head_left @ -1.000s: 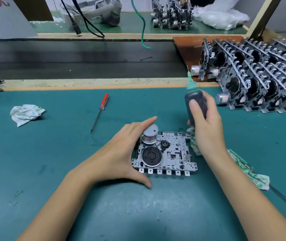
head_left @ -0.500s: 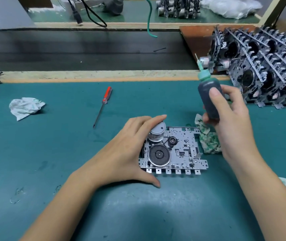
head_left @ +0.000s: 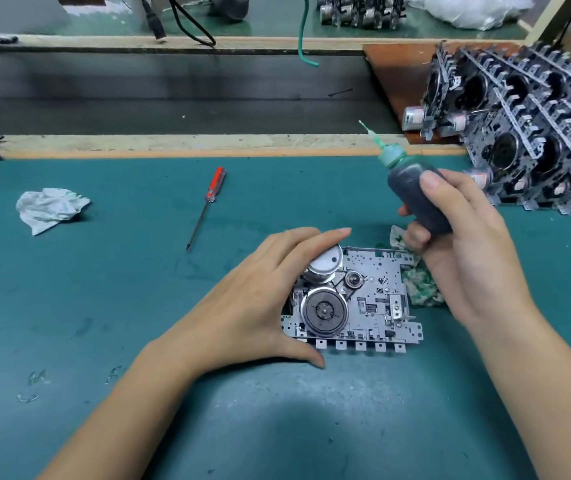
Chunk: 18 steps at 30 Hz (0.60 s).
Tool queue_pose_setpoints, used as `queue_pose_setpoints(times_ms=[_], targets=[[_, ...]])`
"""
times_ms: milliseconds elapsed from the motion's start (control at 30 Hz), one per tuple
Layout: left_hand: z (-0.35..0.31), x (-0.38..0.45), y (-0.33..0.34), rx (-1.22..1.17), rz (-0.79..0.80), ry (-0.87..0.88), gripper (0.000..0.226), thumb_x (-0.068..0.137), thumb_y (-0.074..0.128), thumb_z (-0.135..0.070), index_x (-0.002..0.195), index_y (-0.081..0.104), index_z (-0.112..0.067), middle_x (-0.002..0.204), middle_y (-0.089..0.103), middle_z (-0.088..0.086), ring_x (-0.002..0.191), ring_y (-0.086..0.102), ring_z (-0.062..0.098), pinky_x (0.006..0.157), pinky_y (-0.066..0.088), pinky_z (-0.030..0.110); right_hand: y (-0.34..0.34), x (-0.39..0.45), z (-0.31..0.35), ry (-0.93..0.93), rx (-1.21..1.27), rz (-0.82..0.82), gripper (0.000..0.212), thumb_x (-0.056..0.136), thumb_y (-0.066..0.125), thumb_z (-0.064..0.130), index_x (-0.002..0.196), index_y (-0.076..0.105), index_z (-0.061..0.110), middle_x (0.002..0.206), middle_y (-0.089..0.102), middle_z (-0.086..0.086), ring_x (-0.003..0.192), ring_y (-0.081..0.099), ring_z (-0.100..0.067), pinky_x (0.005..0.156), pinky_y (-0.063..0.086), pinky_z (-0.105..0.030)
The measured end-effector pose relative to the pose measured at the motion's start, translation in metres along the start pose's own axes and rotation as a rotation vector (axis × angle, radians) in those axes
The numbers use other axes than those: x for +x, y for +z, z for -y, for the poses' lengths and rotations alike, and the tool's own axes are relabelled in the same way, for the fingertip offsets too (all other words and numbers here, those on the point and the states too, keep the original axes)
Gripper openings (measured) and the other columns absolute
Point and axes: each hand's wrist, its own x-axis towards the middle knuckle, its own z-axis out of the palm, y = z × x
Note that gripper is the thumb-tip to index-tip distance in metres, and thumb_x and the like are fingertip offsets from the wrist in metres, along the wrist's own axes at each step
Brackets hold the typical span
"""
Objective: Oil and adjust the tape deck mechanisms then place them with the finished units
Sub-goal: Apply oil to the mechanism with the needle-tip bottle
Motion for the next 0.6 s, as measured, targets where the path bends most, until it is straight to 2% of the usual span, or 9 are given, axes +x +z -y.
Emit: queue_pose_setpoints(times_ms=[200,300,400,500,600], targets=[[0.000,0.000,-0.001,0.002,0.014,0.023,0.121,0.053,0.081,-0.062,0.147,0.008,-0.042,0.144,0.026,-0.022,0.132,0.027,-0.001,0.109,0.023,0.014,-0.002,0.001,0.002,-0.017,0.167,-0.046,0.013,0.080,0.066,0.023,0.091,0.060,0.020,0.077,0.065,0.008,0.061,0.051,-0.004,0.056,0.041,-0.017],[0.000,0.000,-0.001,-0.001,0.017,0.014,0.121,0.054,0.083,-0.059,0.147,0.007,-0.042,0.138,0.023,-0.037,0.127,0.027,-0.007,0.105,0.020,0.006,-0.001,0.004,0.006,0.023,0.310,-0.047,0.012,0.078,0.066,0.020,0.088,0.062,0.019,0.077,0.061,0.006,0.059,0.046,-0.005,0.056,0.038,-0.018],[0.002,-0.001,-0.001,-0.045,0.032,-0.030,0.125,0.053,0.083,-0.060,0.146,-0.001,-0.049,0.130,0.016,-0.050,0.123,0.027,-0.012,0.098,0.018,-0.001,0.000,0.006,0.008,0.083,0.476,-0.039,0.014,0.076,0.067,0.022,0.085,0.057,0.017,0.071,0.053,0.004,0.052,0.037,-0.006,0.053,0.035,-0.017],[0.005,-0.002,-0.001,-0.086,0.058,-0.057,0.129,0.054,0.083,-0.059,0.143,-0.011,-0.052,0.124,0.015,-0.055,0.120,0.025,-0.016,0.097,0.017,-0.002,-0.002,0.007,0.010,0.127,0.649,-0.033,0.026,0.071,0.070,0.029,0.085,0.052,0.015,0.063,0.043,0.003,0.048,0.033,-0.006,0.051,0.034,-0.017],[0.007,-0.003,0.000,-0.129,0.077,-0.059,0.129,0.055,0.084,-0.056,0.143,-0.010,-0.053,0.124,0.016,-0.054,0.123,0.024,-0.016,0.097,0.017,-0.003,-0.002,0.007,0.011,0.118,0.692,-0.016,0.033,0.067,0.070,0.036,0.084,0.051,0.015,0.065,0.045,0.003,0.047,0.031,-0.005,0.049,0.033,-0.017]])
